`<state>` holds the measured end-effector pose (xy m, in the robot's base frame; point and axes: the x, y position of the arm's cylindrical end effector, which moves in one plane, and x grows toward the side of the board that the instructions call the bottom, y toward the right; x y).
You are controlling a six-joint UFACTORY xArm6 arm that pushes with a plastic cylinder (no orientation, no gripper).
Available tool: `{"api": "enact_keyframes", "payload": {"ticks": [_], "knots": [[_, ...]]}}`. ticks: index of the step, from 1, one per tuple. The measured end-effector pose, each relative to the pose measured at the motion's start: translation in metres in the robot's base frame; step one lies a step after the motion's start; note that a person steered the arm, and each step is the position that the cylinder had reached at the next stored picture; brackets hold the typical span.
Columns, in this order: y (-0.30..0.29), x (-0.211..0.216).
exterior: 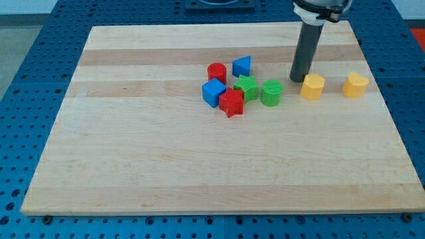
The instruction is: Slide the green circle slightly to the bottom side of the board
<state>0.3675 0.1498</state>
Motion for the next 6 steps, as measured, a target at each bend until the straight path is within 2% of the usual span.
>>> {"api": "enact_keyframes", "payload": {"ticks": [2, 6], "knots": [[-0.039, 0.000], [-0.038, 0.031]]}}
